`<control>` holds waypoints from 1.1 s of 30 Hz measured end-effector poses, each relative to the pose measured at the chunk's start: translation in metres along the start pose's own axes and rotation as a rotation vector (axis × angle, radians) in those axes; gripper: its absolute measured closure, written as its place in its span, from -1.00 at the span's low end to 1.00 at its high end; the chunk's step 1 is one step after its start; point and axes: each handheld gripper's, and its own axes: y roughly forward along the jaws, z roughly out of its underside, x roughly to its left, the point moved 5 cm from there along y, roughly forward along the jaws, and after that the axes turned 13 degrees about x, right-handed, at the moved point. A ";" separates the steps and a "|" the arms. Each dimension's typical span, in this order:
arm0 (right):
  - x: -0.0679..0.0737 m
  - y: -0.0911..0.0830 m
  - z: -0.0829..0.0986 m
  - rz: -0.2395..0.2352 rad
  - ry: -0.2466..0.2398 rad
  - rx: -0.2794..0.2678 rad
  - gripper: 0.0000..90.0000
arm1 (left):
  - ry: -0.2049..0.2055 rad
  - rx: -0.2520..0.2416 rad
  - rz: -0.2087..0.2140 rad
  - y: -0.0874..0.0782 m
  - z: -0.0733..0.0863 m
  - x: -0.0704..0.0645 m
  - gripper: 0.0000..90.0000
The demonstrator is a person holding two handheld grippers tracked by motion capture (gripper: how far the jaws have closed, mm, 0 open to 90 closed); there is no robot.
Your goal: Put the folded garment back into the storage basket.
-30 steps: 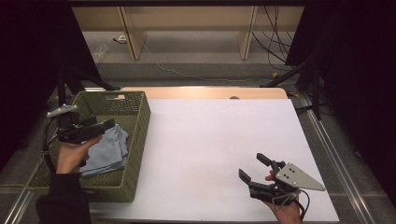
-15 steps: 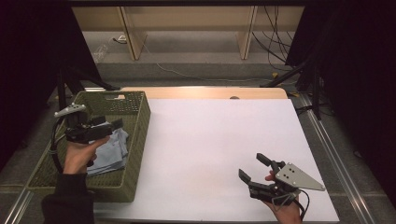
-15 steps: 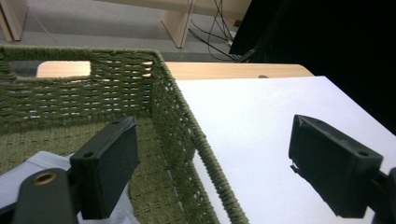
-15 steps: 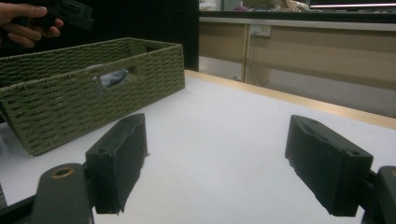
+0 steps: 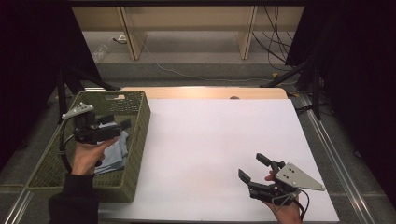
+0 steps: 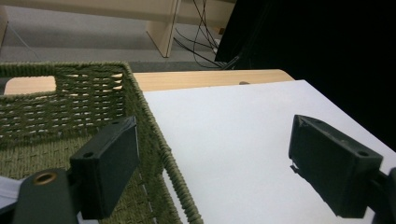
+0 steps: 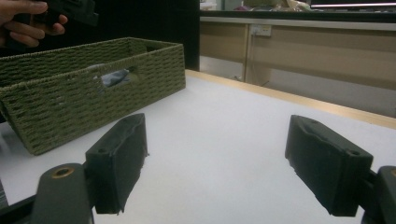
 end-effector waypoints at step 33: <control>0.001 0.000 0.000 -0.003 -0.001 0.003 -0.52 | 0.116 0.002 0.099 0.021 0.003 -0.059 -0.65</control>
